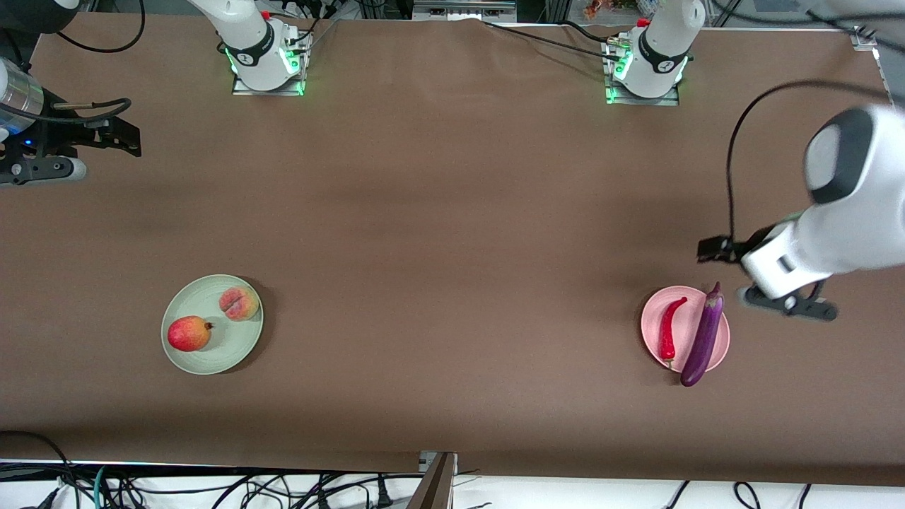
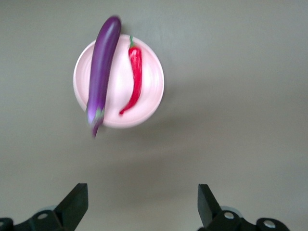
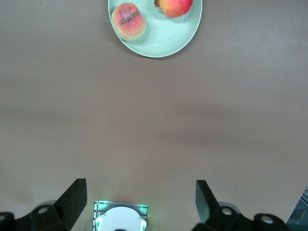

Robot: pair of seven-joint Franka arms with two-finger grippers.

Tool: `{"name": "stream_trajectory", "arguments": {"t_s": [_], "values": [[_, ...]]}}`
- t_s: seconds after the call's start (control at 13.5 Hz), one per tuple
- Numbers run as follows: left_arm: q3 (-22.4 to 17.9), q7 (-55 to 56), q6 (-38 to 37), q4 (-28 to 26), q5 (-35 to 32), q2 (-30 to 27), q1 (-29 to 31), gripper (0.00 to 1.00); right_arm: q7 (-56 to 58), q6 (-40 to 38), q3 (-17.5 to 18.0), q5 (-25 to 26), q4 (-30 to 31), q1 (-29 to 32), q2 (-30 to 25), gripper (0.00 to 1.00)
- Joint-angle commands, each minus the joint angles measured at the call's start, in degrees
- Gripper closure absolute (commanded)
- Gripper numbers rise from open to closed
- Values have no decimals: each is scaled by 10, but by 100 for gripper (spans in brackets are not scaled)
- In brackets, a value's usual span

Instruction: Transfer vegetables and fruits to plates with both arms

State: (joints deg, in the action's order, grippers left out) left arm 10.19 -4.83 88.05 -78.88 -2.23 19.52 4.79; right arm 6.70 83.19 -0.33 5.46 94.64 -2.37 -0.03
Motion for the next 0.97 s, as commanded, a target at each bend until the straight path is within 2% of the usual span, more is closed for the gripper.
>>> {"name": "stream_trajectory", "arguments": {"t_s": [0.0, 0.22, 0.45, 0.52, 0.89], "values": [[0, 37, -48, -33, 10, -82, 6, 0, 9, -6, 9, 0, 6, 12, -5, 0], [-1, 54, -30, -85, 10, -128, 22, 0, 9, -1, 10, 0, -7, 8, 4, 0], [1, 54, 77, -219, 17, -200, 49, 0, 4, 0, 12, 2, -14, 0, 5, 0], [1, 54, 96, -248, 17, -221, 49, 0, 3, 0, 12, 3, -23, -5, 11, 0], [0, 54, 94, -247, 16, -228, 51, 0, 2, 0, 12, 1, -30, -7, 18, 0]]}}
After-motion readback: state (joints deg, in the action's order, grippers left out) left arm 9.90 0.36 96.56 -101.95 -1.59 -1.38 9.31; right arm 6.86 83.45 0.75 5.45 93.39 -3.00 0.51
